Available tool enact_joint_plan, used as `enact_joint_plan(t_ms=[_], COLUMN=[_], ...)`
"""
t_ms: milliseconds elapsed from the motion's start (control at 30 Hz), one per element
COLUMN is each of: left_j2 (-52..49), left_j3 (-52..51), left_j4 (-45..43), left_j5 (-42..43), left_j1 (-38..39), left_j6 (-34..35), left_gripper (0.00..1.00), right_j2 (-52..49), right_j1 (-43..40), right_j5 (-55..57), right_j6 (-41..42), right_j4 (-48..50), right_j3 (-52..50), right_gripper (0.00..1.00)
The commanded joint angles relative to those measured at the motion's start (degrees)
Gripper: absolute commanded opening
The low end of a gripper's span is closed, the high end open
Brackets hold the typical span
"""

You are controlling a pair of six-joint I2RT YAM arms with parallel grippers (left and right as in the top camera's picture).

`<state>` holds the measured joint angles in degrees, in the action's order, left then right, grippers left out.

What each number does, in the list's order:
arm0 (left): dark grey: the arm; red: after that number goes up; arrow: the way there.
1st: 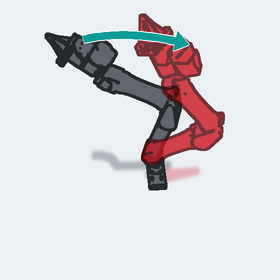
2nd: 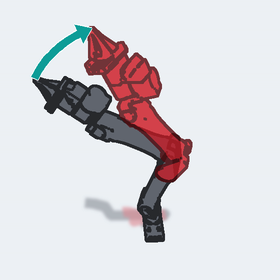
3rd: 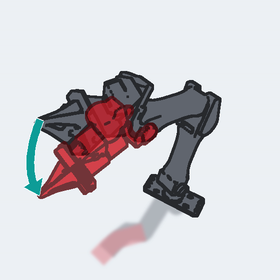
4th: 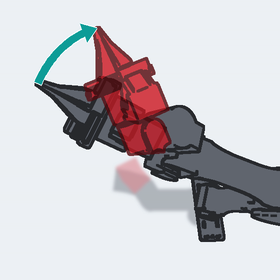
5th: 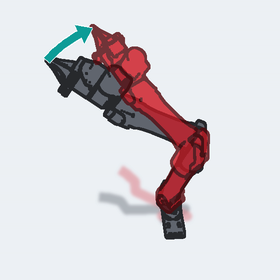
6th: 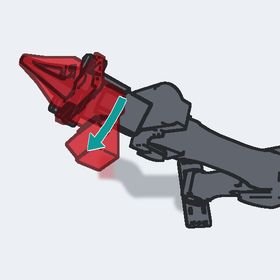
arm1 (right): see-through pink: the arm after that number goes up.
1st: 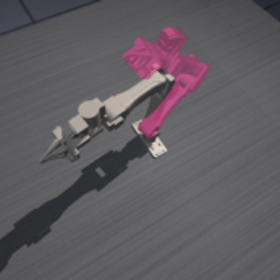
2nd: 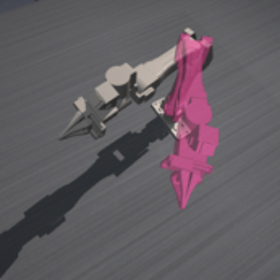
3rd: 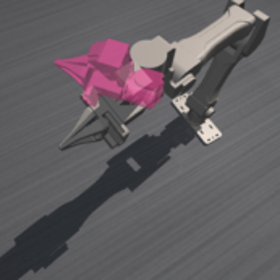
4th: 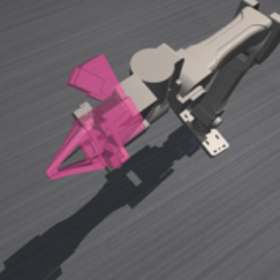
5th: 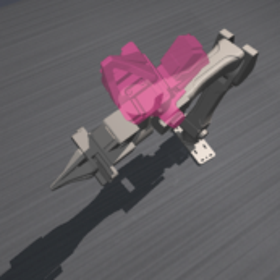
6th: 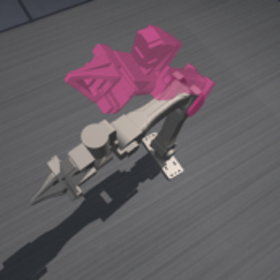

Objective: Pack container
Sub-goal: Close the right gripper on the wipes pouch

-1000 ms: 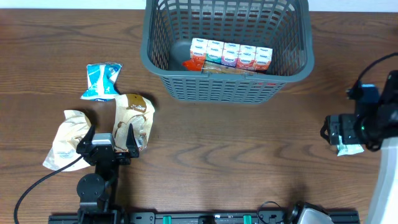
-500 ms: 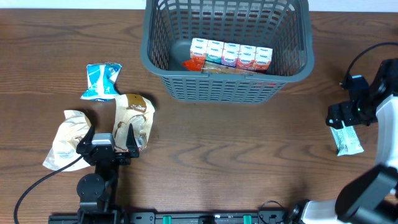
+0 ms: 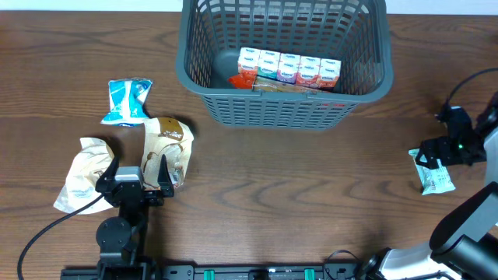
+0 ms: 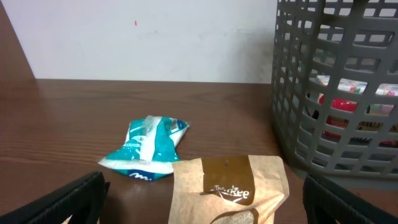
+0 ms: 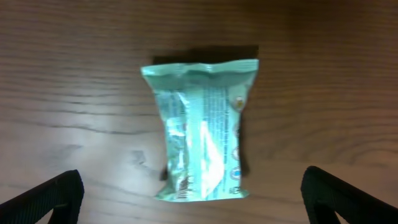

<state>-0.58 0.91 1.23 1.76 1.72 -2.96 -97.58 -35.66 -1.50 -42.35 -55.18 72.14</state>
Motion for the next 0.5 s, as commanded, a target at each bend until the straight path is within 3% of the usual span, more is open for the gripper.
enact_joint_plan(t_ms=[0,467], left_j2=[0.35,0.35], left_j3=[-0.68,-0.68], left_j4=[2.54,2.54], left_j5=[1.81,1.81], left_j1=[0.02,0.02], left_j6=[0.24,0.26], left_gripper=[0.99,0.99], right_j2=[-0.20,-0.26], right_j1=[-1.84,-2.32], right_j5=[-3.45,-2.89], right_j6=[-5.25,-9.18], right_j4=[0.50,10.58], right_j3=[-1.97,-11.47], right_gripper=[0.95,0.99])
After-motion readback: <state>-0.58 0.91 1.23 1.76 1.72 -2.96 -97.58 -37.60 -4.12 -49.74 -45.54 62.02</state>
